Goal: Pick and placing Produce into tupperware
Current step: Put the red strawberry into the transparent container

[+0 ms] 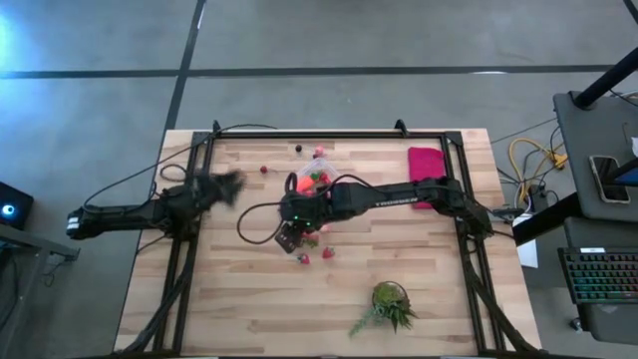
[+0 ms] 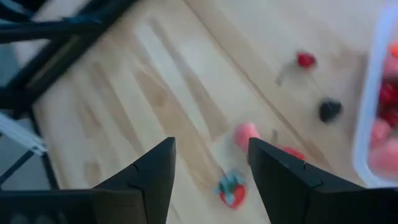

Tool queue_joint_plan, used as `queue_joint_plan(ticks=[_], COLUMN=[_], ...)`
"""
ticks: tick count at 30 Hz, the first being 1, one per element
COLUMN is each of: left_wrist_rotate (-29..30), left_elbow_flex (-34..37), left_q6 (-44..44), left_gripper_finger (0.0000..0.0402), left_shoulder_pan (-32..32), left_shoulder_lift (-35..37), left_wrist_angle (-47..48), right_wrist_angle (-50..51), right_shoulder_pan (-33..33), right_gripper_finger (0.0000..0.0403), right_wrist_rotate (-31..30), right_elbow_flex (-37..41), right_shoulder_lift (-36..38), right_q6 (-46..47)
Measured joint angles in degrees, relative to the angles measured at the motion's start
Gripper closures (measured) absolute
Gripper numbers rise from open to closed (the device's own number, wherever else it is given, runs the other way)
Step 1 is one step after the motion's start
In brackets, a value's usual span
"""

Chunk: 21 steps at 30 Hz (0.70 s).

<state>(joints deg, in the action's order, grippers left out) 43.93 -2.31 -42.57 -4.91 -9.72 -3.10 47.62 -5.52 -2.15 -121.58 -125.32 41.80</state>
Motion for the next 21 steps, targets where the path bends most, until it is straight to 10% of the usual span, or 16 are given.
queue_joint_plan(ticks=[4, 6, 14, 21], left_wrist_rotate=[39.5, 45.0, 3.8, -12.6], left_elbow_flex=[0.1, 0.1, 0.2, 1.8], left_q6=[-30.1, -37.7, -41.1, -41.0], left_gripper_finger=[0.0146, 0.0146, 0.0146, 0.0146], left_shoulder_pan=[0.0, -0.3, -0.5, -0.5], left_shoulder_lift=[-0.4, -0.2, 1.4, 0.6], left_wrist_angle=[1.1, 1.0, 0.0, -1.0], right_wrist_angle=[-3.2, -4.1, -6.2, -5.9], right_shoulder_pan=[0.0, 0.0, 0.0, 0.2], right_gripper_finger=[0.0209, 0.0209, 0.0209, 0.0209], right_wrist_rotate=[-0.8, -1.0, -1.0, -1.0], right_elbow_flex=[-1.4, -2.1, -2.3, -1.4], right_shoulder_lift=[0.0, 0.0, 0.0, 0.0], right_q6=[-1.7, -1.9, -4.2, -4.4])
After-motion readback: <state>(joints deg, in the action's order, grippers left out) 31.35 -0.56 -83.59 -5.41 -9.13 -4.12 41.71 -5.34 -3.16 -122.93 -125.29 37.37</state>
